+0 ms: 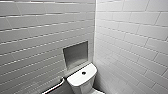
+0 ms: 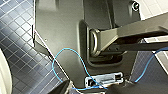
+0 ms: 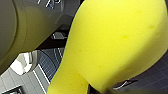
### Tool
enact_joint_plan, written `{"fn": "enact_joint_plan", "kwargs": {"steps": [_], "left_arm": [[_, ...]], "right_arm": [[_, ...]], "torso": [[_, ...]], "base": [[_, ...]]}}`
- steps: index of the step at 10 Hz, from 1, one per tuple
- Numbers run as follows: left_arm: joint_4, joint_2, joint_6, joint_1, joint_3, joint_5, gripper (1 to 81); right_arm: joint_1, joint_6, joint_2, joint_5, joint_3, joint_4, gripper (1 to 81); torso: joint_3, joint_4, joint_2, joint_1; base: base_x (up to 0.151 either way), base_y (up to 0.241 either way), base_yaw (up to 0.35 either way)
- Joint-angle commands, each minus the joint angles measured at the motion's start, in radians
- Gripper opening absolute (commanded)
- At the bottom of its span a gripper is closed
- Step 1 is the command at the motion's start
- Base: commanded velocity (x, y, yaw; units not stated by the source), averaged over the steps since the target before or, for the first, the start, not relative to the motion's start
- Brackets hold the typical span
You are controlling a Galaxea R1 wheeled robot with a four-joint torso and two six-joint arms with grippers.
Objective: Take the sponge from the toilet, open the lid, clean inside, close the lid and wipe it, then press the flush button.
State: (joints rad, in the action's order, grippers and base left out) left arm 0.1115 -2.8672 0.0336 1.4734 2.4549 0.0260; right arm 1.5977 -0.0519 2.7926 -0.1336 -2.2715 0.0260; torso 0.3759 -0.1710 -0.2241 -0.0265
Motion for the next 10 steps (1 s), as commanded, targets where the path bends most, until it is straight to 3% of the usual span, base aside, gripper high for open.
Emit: {"fn": "enact_joint_plan", "kwargs": {"steps": [1,4,10], "left_arm": [[-0.007,0.011,0.009,-0.021,-0.010,-0.061,81.1],[-0.006,0.032,0.008,-0.021,-0.037,-0.061,81.1],[-0.004,0.316,0.005,-0.049,-0.442,-0.009,81.1]], "right_arm": [[-0.012,0.004,-0.005,0.062,0.015,-0.001,1.0],[-0.012,0.004,-0.014,0.062,0.029,0.000,1.0],[-0.011,-0.005,-0.218,0.058,0.314,-0.006,1.0]], "torso": [[0.000,0.000,0.000,0.000],[0.000,0.000,0.000,0.001],[0.000,0.000,0.000,0.001]], "base": [[0.000,0.000,0.000],[0.000,0.000,0.000],[0.000,0.000,0.000]]}}
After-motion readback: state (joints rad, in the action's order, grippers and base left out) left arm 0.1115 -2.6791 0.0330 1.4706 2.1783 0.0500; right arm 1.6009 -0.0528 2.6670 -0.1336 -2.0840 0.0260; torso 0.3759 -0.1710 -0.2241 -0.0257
